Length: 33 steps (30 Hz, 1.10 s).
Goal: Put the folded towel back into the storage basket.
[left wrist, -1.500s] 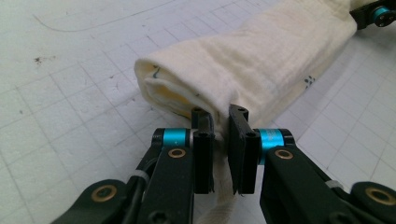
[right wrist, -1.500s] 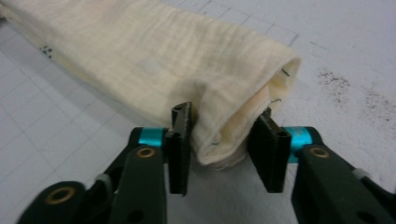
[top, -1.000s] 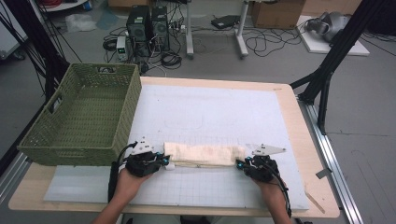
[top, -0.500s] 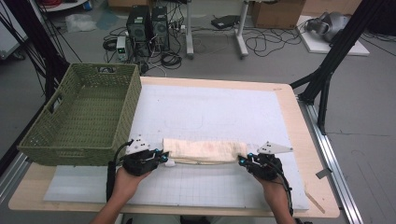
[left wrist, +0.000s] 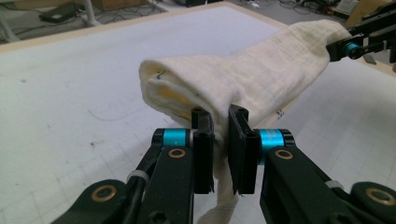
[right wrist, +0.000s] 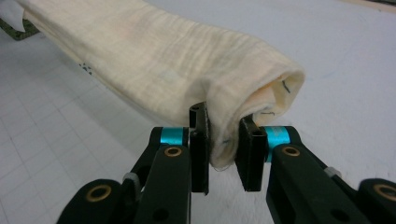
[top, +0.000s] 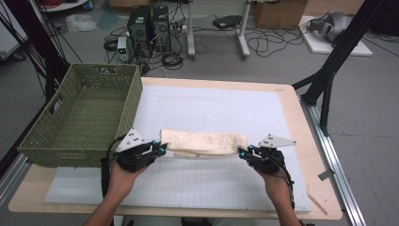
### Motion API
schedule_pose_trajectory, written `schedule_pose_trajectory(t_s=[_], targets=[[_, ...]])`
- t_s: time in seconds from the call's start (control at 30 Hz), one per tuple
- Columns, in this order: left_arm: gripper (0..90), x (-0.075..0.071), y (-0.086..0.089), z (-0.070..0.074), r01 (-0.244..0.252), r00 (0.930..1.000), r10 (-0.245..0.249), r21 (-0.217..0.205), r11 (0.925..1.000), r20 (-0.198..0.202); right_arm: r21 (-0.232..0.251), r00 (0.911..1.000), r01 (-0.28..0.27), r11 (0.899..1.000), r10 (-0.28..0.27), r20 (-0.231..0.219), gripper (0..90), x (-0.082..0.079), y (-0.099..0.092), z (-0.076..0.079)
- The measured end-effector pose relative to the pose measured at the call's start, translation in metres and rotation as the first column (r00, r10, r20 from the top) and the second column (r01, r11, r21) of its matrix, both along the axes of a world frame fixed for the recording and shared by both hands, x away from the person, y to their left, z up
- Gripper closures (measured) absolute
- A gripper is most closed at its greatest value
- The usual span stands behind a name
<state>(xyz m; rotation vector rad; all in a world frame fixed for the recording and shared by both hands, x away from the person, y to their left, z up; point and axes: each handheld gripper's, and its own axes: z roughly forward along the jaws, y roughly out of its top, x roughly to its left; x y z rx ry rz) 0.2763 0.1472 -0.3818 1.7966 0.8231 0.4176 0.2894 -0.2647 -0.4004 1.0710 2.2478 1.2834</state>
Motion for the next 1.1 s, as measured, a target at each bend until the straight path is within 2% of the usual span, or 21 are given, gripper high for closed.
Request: schedule_pose_trajectory(t_s=[0.23, 0.5, 0.87, 1.1], targets=[[80.8, -0.003, 0.023, 0.025, -0.033, 0.9978, 0.034, -0.029, 0.9991, 0.056, -0.002, 0.9978, -0.029, 1.000, 0.029, 0.059, 77.9, 0.020, 0.018, 0.030], [80.9, -0.007, 0.051, 0.049, -0.082, 0.9896, 0.087, -0.050, 0.9954, 0.114, -0.027, 0.9902, -0.057, 0.998, 0.060, 0.126, 78.3, 0.043, 0.051, 0.062], [80.8, -0.011, 0.093, 0.059, -0.148, 0.9776, 0.155, -0.061, 0.9871, 0.142, -0.038, 0.9810, -0.117, 0.992, 0.121, 0.152, 78.3, 0.073, 0.100, 0.085], [80.9, -0.017, 0.117, 0.065, -0.195, 0.9657, 0.205, -0.074, 0.9780, 0.160, -0.050, 0.9752, -0.145, 0.988, 0.151, 0.162, 78.3, 0.093, 0.134, 0.097]])
